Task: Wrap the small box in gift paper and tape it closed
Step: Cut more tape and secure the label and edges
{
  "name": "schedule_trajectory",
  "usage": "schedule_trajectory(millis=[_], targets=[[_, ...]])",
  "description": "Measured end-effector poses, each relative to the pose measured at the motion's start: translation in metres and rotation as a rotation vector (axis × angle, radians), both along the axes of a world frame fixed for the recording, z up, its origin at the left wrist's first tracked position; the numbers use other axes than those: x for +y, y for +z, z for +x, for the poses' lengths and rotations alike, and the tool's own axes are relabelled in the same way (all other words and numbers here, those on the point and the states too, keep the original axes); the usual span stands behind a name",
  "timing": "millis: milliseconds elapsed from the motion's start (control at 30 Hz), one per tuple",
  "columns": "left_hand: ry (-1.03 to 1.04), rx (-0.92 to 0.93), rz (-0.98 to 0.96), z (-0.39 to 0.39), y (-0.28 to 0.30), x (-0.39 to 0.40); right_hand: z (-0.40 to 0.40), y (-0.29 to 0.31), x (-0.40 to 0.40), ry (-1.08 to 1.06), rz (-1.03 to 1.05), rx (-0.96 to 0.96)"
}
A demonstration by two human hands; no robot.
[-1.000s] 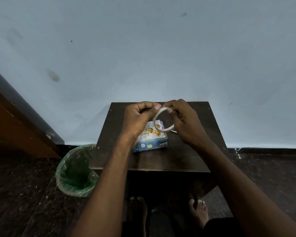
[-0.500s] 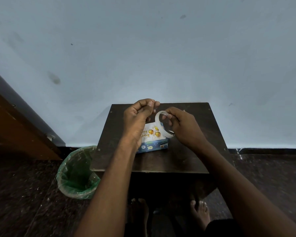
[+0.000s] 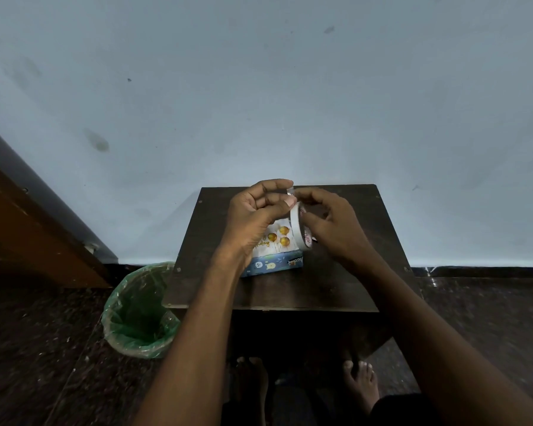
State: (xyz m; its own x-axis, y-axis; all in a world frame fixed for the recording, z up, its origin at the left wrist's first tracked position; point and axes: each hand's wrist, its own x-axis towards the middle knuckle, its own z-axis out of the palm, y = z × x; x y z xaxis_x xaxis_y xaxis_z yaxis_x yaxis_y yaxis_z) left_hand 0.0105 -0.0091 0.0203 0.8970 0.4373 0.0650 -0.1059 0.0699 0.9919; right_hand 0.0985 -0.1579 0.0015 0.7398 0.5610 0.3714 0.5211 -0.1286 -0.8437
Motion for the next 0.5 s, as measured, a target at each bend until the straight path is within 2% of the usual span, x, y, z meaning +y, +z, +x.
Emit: schedule_trajectory(millis=[200,367,500], targets=[[-0.031,-0.050,0.213,0.0034,-0.0081,0.0014,-0.0016,0.0046,-0.0008,-0.014,0.299,0.295],[-0.036,-0.067,0.274,0.0047,-0.0090,-0.0043,-0.0027,0.0002,0.0023,-0.097,0.330,0.272],[-0.021,-0.036,0.201,0.0066,-0.0084,-0.0061,0.0000,-0.0007,0.0009,-0.095,0.318,0.197]])
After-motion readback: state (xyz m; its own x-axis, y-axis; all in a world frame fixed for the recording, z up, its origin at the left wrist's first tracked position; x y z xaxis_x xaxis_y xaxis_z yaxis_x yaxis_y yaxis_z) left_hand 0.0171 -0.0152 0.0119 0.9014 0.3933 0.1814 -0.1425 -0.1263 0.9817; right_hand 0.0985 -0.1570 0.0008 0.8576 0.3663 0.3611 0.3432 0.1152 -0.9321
